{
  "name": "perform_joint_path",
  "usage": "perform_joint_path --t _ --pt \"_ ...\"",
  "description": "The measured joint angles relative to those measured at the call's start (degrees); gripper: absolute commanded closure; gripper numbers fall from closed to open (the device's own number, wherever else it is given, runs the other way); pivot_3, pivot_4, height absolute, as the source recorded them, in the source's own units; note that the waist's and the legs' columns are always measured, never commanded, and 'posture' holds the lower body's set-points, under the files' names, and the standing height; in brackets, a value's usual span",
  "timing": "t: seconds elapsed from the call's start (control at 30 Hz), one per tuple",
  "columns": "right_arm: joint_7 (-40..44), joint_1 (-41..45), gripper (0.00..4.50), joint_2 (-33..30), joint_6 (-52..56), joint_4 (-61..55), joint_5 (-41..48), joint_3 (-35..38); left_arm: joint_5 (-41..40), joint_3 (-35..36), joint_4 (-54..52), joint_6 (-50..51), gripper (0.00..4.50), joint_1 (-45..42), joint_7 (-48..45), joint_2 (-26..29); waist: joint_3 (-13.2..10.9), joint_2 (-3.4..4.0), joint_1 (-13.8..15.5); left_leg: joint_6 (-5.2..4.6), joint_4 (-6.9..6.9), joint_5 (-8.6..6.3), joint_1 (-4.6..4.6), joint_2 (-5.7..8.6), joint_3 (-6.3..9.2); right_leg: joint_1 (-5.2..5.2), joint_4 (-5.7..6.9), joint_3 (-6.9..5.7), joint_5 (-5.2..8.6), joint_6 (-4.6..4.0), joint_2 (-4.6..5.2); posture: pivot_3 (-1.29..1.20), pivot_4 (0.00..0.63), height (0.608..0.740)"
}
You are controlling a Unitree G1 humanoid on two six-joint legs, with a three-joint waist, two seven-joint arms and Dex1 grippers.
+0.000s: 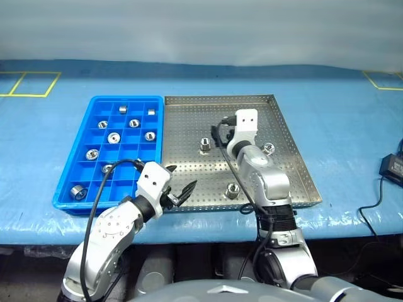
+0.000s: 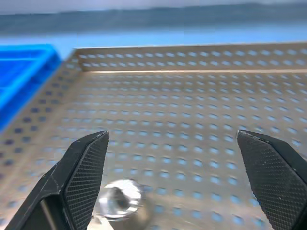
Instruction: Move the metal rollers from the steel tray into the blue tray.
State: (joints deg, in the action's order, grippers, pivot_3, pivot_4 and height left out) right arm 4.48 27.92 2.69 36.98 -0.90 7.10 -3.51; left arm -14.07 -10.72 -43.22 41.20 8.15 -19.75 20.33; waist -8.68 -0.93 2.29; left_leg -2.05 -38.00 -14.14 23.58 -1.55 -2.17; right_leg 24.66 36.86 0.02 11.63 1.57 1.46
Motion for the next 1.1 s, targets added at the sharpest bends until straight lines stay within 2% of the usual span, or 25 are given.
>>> perform_joint_path --t 0.2,0.57,0.87,1.1 --pt "2.8 0.6 0.0 -0.5 -0.1 3.9 -1.4 -5.0 0.0 0.0 0.0 0.0 0.81 0.4 1.0 0.0 0.0 -0.01 0.6 0.01 -0.04 0.01 0.01 0.04 0.01 -0.03 -0.02 -0.02 0.02 -0.03 0.06 0.23 0.15 0.74" --pt "1.5 0.8 0.0 -2.0 -2.7 13.2 -2.8 -2.1 0.0 -0.1 0.0 0.0 0.81 1.7 1.2 0.2 0.0 -0.01 1.0 0.02 0.03 0.01 0.01 0.03 0.02 0.0 -0.02 -0.02 0.04 -0.05 0.03 0.24 0.15 0.74" --pt "2.3 0.5 2.8 -1.7 -2.7 14.5 -2.4 -1.7 0.0 -0.2 -0.5 -0.1 0.77 1.9 1.4 0.2 0.0 0.0 1.1 0.02 0.02 0.01 0.01 0.03 0.02 0.0 -0.02 -0.02 0.04 -0.05 0.03 0.25 0.15 0.74" --pt "3.5 1.0 2.83 -1.4 -2.4 10.5 -2.5 -3.1 -0.2 1.3 -2.2 -0.2 0.77 3.6 3.0 -0.7 0.0 0.04 1.1 0.02 0.05 0.01 0.03 0.0 0.03 0.04 -0.02 -0.02 0.04 -0.06 0.02 0.29 0.15 0.74"
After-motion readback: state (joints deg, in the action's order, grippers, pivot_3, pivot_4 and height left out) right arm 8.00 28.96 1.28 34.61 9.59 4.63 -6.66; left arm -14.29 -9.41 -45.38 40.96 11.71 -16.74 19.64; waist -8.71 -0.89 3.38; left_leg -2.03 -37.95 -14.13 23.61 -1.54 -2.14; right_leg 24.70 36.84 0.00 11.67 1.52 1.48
